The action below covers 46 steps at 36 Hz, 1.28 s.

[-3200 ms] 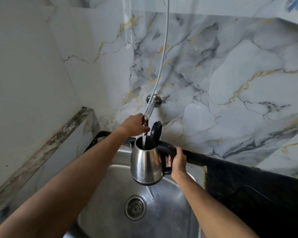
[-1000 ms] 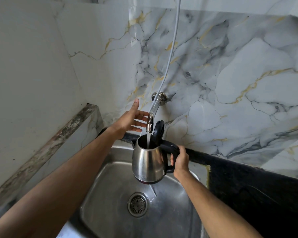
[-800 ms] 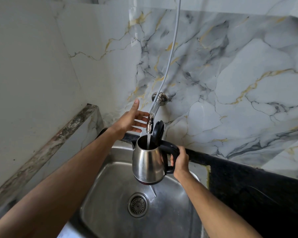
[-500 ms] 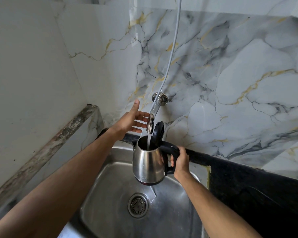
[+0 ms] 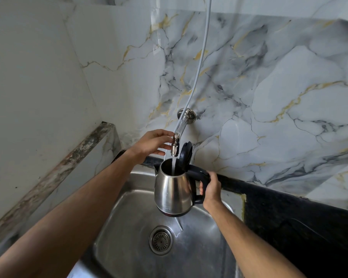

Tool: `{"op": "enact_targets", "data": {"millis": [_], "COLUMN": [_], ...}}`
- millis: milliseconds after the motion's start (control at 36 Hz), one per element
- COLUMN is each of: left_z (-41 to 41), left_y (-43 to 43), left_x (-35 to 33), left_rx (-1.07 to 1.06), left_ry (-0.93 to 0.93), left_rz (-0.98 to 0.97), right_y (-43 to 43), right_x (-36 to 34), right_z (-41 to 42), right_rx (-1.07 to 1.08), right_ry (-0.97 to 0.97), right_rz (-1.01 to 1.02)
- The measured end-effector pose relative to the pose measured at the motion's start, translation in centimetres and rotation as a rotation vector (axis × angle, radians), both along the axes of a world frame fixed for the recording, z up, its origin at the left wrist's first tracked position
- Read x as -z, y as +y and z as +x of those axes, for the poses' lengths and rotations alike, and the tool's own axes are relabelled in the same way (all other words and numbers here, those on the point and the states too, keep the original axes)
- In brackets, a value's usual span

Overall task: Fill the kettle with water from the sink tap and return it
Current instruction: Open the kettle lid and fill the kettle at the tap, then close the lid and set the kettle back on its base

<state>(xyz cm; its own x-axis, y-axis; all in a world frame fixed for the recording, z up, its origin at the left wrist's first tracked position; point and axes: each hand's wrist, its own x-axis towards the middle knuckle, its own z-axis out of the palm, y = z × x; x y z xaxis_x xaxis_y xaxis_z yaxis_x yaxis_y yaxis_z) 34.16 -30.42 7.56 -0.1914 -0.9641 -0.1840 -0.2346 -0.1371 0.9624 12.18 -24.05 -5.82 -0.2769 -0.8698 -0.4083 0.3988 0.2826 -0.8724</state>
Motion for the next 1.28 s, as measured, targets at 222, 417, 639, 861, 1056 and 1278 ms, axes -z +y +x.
{"op": "enact_targets", "data": {"millis": [222,417,639,861,1056,1278], "left_z": [-0.3,-1.2,-1.6,-3.3,-3.9,-7.5], "left_y": [-0.2,-0.3,-1.1,-1.1,-0.8,4.5], "left_x": [0.7,1.4,2.2,2.3,2.3,-1.3], "left_rx": [0.020,0.049,0.058,-0.027,-0.080,0.148], "left_ry": [-0.048,-0.197,-0.399,-0.552,-0.560,-0.547], "left_rz": [-0.051,-0.107,-0.211,-0.276,-0.216,-0.762], "right_y": [0.0,0.0,-0.1,0.1,1.9,5.5], "right_x": [-0.1,0.3,0.2,-0.3,-1.0,-2.2], "right_z": [0.0,-0.1,-0.2,-0.1,-1.3,-4.1], "right_rx": [0.005,-0.005,0.017,0.013,0.022,0.090], "right_ry": [-0.005,-0.006,-0.046,-0.033,-0.016,0.046], "right_rz": [0.003,-0.001,0.033,0.028,0.029,-0.002]}}
